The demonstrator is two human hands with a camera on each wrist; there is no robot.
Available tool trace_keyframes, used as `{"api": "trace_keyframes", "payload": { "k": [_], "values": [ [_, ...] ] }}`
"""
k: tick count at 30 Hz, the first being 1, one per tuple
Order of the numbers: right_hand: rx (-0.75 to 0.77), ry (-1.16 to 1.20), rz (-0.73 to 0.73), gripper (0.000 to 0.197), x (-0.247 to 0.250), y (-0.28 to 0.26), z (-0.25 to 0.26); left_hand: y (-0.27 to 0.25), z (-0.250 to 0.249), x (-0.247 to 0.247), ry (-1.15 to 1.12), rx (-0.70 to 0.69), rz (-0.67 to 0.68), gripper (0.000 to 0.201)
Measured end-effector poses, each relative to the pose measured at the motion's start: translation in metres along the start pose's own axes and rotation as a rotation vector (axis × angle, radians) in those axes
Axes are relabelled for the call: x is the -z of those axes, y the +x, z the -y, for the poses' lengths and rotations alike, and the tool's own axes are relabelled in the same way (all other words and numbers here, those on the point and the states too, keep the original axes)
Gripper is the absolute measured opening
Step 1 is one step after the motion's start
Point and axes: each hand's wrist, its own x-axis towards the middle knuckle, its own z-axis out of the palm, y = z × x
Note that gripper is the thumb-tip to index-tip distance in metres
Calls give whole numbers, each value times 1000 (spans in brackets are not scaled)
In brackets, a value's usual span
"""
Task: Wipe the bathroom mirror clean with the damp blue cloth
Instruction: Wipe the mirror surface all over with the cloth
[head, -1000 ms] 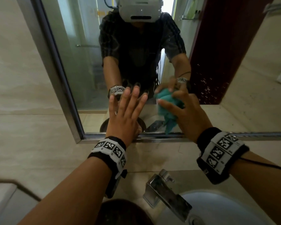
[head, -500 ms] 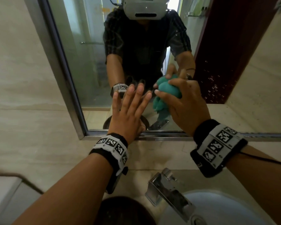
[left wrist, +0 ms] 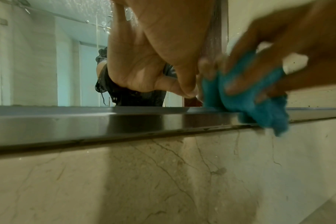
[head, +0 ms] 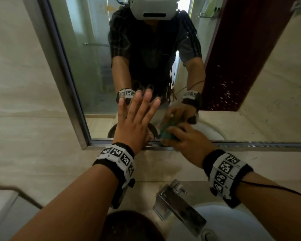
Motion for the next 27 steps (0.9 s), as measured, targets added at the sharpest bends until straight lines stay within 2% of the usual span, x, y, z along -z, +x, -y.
{"api": "trace_keyframes", "payload": {
  "k": [1,2,3,4,6,8,10,11,13,14,16,19,20,22,24,25,27],
  "values": [
    [29,14,100,60,-5,-11,-3,-1,-1,-1,-13,4,-8,110],
    [21,17,123,62,0,-13,-7,-1,-1,-2,-27,4,-17,112],
    [-7,14,75,63,11,-7,-13,-1,-1,-2,-36,3,-26,115],
    [-45,10,-18,59,23,3,-19,0,-1,-2,-37,4,-30,117],
    [-242,63,-276,36,49,30,-29,0,0,-1,-24,1,-20,120],
    [-372,135,-438,43,51,46,-31,0,0,-1,-3,2,-15,120],
    [-357,175,-340,45,34,36,-21,-1,-1,0,13,1,-14,119],
    [-275,120,-209,41,21,24,-14,-1,-1,0,9,1,-16,118],
    [-83,31,32,58,2,-2,0,0,-2,0,-15,4,-26,116],
    [-50,17,92,62,1,-10,-4,1,-2,0,-26,9,-34,113],
    [-76,3,44,55,18,-2,-18,0,-4,1,-41,23,-34,111],
    [-214,38,-283,28,61,28,-37,-1,-7,5,-40,36,-15,111],
    [-265,42,-369,24,72,35,-43,-1,-9,6,-36,43,-8,113],
    [-335,-11,-453,31,73,37,-43,0,-12,9,-36,55,9,123],
    [-311,21,-376,33,49,21,-34,0,-15,15,-69,73,15,129],
    [-298,27,-272,40,32,7,-30,0,-16,20,-94,86,3,129],
    [-147,11,-75,61,12,-16,-16,1,-18,33,-137,92,-16,123]
  ]
}}
